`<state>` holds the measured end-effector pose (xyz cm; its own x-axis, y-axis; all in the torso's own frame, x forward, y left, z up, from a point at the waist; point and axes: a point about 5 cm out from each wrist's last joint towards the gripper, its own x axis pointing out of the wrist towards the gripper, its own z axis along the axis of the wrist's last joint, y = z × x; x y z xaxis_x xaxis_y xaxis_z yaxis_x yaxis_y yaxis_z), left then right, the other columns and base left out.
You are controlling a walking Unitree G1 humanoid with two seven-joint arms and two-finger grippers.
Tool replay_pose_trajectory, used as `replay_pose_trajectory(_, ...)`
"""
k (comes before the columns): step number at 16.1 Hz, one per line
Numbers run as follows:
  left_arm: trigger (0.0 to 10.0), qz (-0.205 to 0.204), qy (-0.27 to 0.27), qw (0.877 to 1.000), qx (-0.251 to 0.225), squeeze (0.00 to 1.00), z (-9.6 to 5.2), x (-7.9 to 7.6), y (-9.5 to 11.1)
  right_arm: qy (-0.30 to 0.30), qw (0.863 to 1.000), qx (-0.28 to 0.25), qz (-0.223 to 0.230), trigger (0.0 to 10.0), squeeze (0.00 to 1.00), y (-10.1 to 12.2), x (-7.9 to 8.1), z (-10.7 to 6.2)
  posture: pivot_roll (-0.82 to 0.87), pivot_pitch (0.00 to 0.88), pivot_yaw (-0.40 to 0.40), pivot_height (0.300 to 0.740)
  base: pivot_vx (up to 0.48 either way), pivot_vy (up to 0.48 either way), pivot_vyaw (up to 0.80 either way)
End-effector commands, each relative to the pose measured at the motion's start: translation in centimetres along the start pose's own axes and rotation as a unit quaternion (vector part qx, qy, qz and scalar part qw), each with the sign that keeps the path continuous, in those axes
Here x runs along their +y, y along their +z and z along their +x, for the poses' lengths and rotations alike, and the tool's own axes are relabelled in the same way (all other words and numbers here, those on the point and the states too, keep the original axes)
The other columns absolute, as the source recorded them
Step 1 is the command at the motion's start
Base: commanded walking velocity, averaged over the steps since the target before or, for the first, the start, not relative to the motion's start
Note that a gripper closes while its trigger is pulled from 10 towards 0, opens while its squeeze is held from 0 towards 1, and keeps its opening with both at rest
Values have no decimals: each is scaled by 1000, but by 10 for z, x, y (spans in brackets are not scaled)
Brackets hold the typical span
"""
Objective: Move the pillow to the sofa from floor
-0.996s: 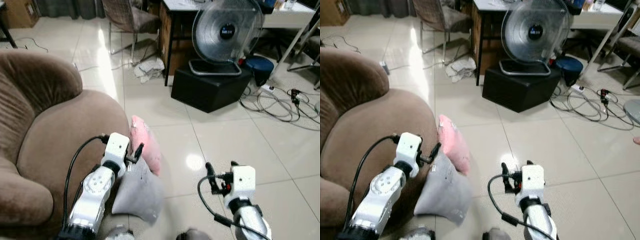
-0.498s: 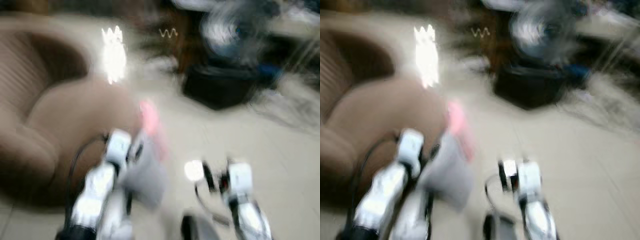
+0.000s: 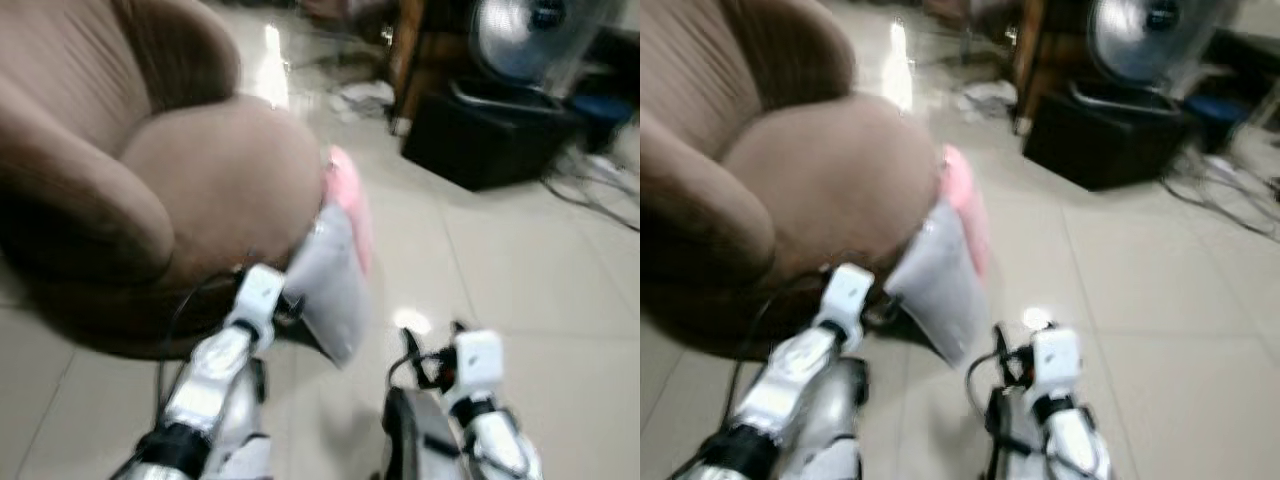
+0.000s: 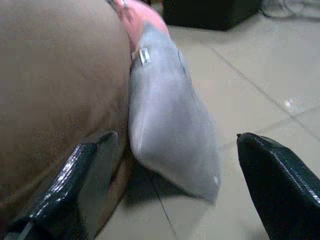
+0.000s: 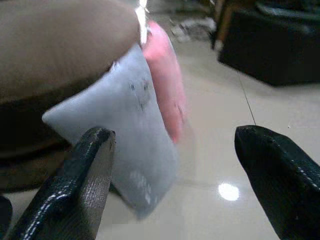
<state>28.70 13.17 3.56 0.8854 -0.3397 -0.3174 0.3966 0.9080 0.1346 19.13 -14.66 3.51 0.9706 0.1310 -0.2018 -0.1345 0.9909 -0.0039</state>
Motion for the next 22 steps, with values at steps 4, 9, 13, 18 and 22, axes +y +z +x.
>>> replay_pose_trajectory(4, 10000, -1, -19, 999, -45, 0, 8, -9, 17, -19, 1000, -13, -4, 10000, 0, 8, -9, 1, 28, 102, -58, 561, 238, 0, -169)
replay_pose_trajectory(9, 10000, 8, -11, 998, -54, 0, 10, -7, 19, -18, 1000, -18, -8, 10000, 0, 10, -10, 3, 28, 98, -59, 561, 337, 0, -404)
replay_pose_trajectory(13, 10000, 23, 2, 998, -54, 0, 11, -1, 19, 21, 999, -6, -26, 10000, 0, 9, -4, 4, 31, 100, -58, 561, 332, 0, 170)
replay_pose_trajectory(18, 10000, 57, 36, 998, 0, 0, 3, 19, 0, 71, 997, 7, -22, 10000, 0, 4, 8, -1, 29, 107, -51, 561, 192, 0, 640)
replay_pose_trajectory(22, 10000, 55, 59, 990, 115, 1000, -14, 41, -40, 113, 993, 24, -35, 10000, 0, 1, 10, -6, 29, 111, -56, 561, 0, 0, 0)
